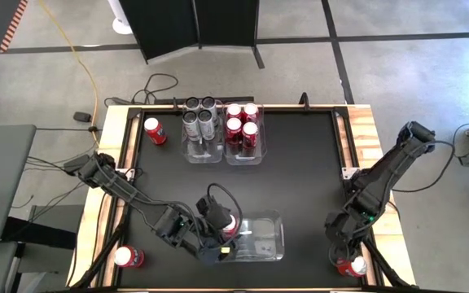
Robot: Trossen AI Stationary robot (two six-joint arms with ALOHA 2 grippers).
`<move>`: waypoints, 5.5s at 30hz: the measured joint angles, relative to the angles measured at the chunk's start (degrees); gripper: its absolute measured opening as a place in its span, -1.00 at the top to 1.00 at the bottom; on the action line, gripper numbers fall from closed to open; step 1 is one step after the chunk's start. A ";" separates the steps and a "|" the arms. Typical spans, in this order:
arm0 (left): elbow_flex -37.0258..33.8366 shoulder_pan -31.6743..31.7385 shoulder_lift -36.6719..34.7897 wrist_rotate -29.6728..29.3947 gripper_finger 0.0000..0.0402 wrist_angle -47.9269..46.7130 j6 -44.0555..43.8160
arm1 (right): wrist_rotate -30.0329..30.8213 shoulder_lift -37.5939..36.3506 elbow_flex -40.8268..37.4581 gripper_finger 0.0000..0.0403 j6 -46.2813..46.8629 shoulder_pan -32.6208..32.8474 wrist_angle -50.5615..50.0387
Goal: Sort soda cans
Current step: Put the bottom right orange soda can into the bottom transparent bin
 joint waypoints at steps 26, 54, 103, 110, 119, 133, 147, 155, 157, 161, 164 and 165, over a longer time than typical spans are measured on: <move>-0.02 -1.29 0.00 0.88 -0.94 0.74 -1.07 | -0.92 10.42 -0.04 -0.98 14.15 9.03 10.93; -0.04 -0.69 0.02 0.83 -0.94 0.68 -2.43 | 2.17 14.72 0.04 -0.39 12.11 2.97 5.57; -0.07 0.60 0.07 -1.44 -0.94 0.76 -6.71 | 22.18 15.03 9.88 -0.42 -44.14 -58.68 -13.82; -0.07 1.79 0.07 -1.42 -0.94 0.78 -5.55 | 18.57 15.37 9.89 -0.42 -44.00 -59.25 -14.02; -0.07 2.58 0.07 -0.37 -0.94 0.72 -4.07 | 18.04 22.11 10.38 -0.52 -46.24 -53.57 -13.47; -0.07 6.02 0.07 -1.13 -0.94 0.90 3.86 | 21.09 17.62 15.45 -0.91 -47.70 -56.65 -7.77; -0.59 17.83 0.07 6.10 -0.94 19.04 38.60 | 33.97 -0.10 18.39 -0.82 -51.27 -51.73 -18.20; -0.60 24.96 3.25 15.52 -0.94 22.09 40.63 | 40.37 -12.45 4.52 -0.17 -42.50 -51.01 -13.56; -0.59 25.88 5.36 18.20 -0.94 24.05 41.46 | 39.73 -15.26 -0.21 0.06 -40.59 -50.92 -8.58; -0.66 26.54 9.15 19.50 -0.94 28.11 43.61 | 39.64 -19.58 -7.93 0.49 -34.94 -49.74 -0.20; -0.61 26.94 11.23 19.59 -0.94 31.09 44.06 | 39.64 -21.75 -13.01 0.78 -31.60 -49.20 4.30; -0.59 27.24 12.09 19.58 -0.94 31.87 43.95 | 39.63 -22.09 -14.69 0.88 -30.51 -48.82 5.21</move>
